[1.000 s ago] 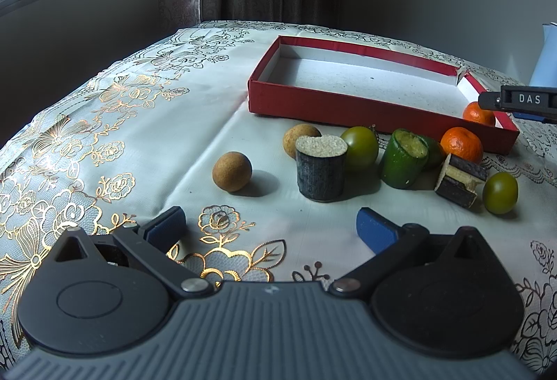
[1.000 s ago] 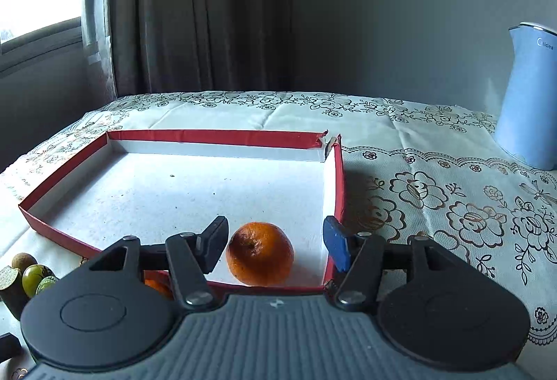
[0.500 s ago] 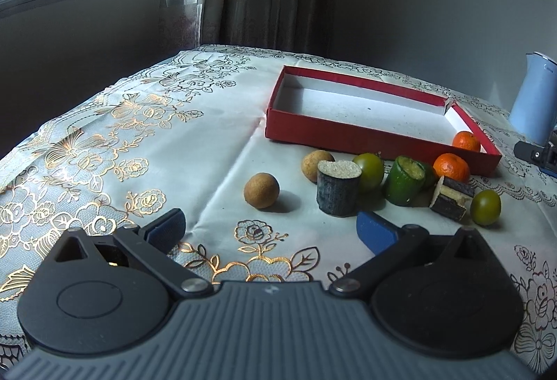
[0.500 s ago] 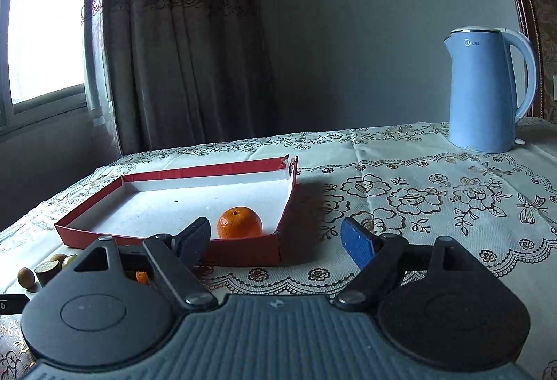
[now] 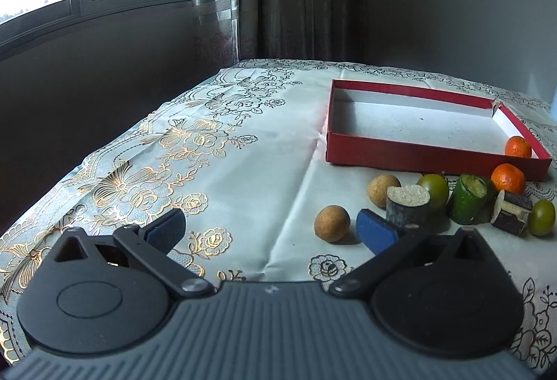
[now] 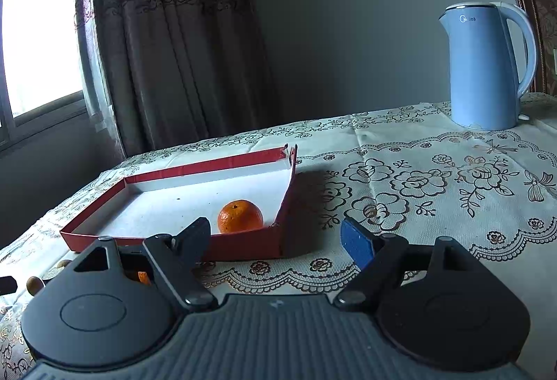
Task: Organize fruits
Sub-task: 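Move the left gripper to the brown longan and close on it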
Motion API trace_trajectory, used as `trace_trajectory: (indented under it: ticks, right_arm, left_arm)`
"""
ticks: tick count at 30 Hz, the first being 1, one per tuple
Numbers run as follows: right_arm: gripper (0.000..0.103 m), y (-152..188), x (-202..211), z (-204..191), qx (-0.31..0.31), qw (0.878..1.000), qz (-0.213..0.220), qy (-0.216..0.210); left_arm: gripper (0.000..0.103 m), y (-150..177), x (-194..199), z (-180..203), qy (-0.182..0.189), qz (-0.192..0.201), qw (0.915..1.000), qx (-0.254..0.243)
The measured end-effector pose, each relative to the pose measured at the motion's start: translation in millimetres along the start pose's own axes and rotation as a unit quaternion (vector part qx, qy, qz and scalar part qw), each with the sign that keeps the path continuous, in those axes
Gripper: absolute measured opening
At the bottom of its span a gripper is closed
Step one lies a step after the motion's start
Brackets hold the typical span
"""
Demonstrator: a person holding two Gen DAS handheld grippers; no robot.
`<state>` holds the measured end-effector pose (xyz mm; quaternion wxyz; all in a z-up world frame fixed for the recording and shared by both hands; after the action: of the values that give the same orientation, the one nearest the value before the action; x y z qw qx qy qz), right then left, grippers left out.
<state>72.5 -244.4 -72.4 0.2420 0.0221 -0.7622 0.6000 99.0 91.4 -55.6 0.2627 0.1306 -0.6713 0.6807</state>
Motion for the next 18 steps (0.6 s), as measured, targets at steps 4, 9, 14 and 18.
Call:
trace_trajectory:
  ticks: [4, 9, 14, 18]
  right_arm:
    - [0.082, 0, -1, 0, 0.0, 1.0, -0.001, -0.001]
    - [0.082, 1, -2, 0, -0.001, 1.0, -0.006, 0.0]
    - [0.082, 1, -3, 1, -0.004, 1.0, -0.009, -0.001]
    - [0.082, 2, -3, 1, -0.006, 1.0, -0.012, -0.001]
  left_arm:
    - [0.103, -1, -9, -1, 0.001, -0.009, 1.0, -0.003]
    - [0.103, -3, -17, 10, 0.022, -0.012, 0.9995, -0.018]
    - [0.092, 3, -27, 12, 0.029, -0.025, 0.9989, -0.027]
    - [0.077, 6, -32, 10, 0.05, -0.036, 0.998, -0.013]
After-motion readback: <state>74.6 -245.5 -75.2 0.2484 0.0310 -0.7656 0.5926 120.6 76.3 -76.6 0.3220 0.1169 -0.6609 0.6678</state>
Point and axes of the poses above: each gripper's, at about its wrist camera, not at the fingertips, and x roughly against the way its jaws point, z to its right, y to its underside, the point moved 6 cm from there along -x, roughly the way its jaws point, and after that the axes turned 13 degrees about y, right-handed, at the moved point
